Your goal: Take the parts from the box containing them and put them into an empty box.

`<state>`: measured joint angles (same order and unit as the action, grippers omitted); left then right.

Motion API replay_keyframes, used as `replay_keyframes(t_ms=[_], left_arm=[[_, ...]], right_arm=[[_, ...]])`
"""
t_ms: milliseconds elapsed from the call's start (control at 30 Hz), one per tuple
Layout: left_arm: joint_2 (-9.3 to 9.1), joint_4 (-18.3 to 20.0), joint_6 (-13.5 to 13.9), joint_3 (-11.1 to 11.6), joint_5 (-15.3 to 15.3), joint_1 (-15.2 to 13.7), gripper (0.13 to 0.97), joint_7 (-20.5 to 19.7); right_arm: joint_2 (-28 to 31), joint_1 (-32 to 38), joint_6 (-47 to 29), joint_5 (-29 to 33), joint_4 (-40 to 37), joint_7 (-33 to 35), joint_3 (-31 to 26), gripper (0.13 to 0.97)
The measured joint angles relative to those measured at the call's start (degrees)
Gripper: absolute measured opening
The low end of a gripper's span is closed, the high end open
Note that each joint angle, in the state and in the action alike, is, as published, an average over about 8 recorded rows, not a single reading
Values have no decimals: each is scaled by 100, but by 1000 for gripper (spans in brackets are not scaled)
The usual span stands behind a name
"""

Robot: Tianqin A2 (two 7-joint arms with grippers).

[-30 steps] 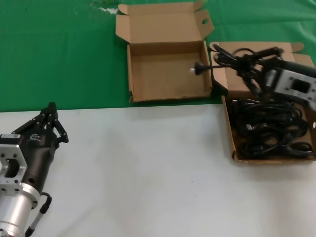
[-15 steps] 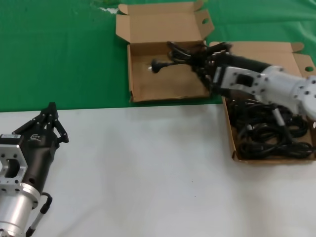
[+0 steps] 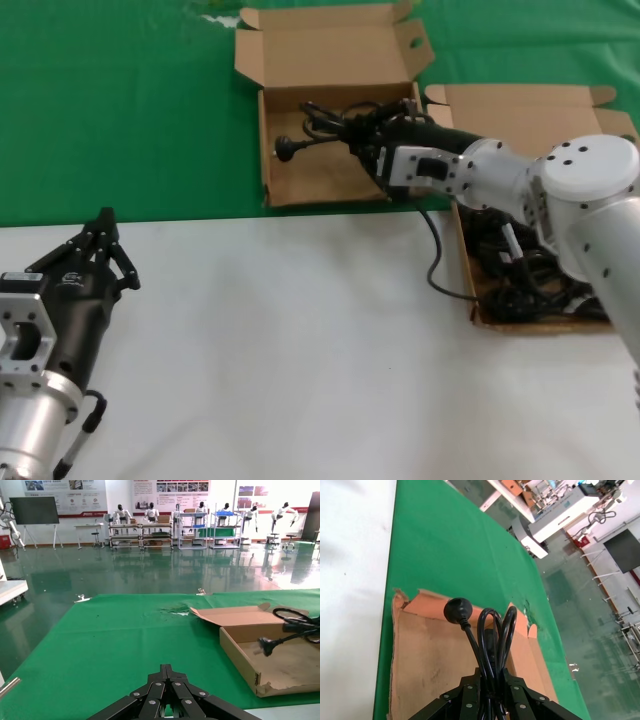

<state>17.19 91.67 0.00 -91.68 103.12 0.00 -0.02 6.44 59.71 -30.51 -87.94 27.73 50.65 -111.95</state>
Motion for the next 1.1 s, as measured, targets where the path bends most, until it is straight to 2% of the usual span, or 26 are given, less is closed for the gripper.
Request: replay_keyframes(t_ms=[200, 400, 567, 733, 1100], left_arm=[[0, 0, 0, 0, 0, 0, 139, 0], [0, 0, 0, 0, 0, 0, 139, 0], [0, 0, 0, 0, 0, 0, 139, 0], [0, 0, 0, 0, 0, 0, 139, 0], [0, 0, 0, 0, 0, 0, 139, 0]], right_arm=[[-430, 469, 67, -646, -1325, 1515, 486, 208], [-597, 687, 165, -1454, -1965, 2466, 454, 214], [-630, 753, 237, -1855, -2187, 2857, 365, 229], [-637, 803, 265, -1954, -2351, 3103, 464, 232], [-554, 852, 218, -1830, -2511, 3314, 850, 360]])
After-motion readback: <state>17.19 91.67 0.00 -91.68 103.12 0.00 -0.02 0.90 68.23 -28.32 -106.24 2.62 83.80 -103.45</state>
